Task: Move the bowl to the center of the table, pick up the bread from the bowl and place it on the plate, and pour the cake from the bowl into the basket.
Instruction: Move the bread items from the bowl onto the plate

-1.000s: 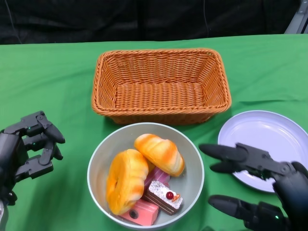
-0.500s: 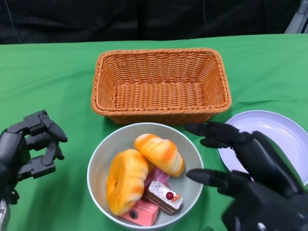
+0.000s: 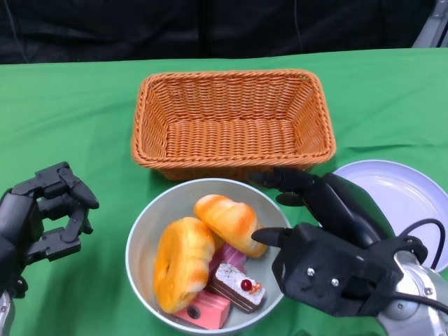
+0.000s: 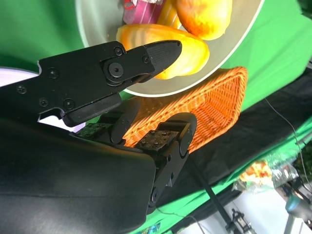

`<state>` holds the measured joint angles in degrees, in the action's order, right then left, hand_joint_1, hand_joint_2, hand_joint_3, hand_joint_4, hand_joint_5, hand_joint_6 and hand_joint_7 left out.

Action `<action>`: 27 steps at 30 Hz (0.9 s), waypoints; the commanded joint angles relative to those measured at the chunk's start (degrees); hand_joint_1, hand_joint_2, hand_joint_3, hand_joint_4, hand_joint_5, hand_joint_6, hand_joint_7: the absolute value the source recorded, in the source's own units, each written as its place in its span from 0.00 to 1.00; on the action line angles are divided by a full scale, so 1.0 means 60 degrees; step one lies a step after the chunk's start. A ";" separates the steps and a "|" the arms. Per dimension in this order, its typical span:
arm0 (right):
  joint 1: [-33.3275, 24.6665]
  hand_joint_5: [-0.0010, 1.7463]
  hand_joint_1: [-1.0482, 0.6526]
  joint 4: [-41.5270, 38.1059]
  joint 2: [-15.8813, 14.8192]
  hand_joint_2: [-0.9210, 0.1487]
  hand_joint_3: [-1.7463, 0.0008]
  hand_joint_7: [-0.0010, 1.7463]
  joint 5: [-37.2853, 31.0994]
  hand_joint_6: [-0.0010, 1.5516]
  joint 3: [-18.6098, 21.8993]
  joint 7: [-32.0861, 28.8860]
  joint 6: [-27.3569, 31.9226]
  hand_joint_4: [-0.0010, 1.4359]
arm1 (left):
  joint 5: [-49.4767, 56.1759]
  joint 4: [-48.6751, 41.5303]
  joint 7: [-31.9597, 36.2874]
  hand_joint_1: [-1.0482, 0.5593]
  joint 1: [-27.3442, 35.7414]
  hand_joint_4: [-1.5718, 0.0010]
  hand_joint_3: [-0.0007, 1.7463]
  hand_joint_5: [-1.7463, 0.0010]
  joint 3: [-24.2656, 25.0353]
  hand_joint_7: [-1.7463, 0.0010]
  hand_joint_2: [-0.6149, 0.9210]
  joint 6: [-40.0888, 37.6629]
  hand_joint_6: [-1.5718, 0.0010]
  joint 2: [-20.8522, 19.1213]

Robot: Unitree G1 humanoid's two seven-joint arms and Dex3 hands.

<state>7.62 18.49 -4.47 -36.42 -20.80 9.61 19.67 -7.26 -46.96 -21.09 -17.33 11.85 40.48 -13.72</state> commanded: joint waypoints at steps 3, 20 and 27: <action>0.0137 0.13 0.21 -0.0108 -0.0014 0.00 0.96 0.00 -0.0015 0.39 -0.0022 -0.0192 -0.0035 0.46 | 0.0054 -0.0029 0.0169 0.63 -0.0055 0.55 0.57 0.02 -0.0003 0.16 0.82 0.0012 0.54 -0.0178; 0.0808 0.13 0.19 -0.1339 -0.0048 0.00 0.94 0.00 -0.0085 0.37 -0.0507 -0.0279 -0.0207 0.49 | 0.0040 -0.0351 0.0225 0.64 -0.0233 0.55 0.59 0.01 -0.0017 0.16 0.81 0.0038 0.54 -0.0157; 0.1087 0.13 0.18 -0.1850 0.0063 0.00 0.94 0.00 -0.0058 0.37 -0.0698 -0.0388 -0.0249 0.49 | 0.0084 -0.0397 0.0263 0.64 -0.0236 0.55 0.60 0.00 -0.0033 0.16 0.81 0.0137 0.55 -0.0139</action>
<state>13.21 8.95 -4.55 -36.63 -24.49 7.17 18.42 -7.18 -48.74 -20.48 -18.22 11.56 40.65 -13.73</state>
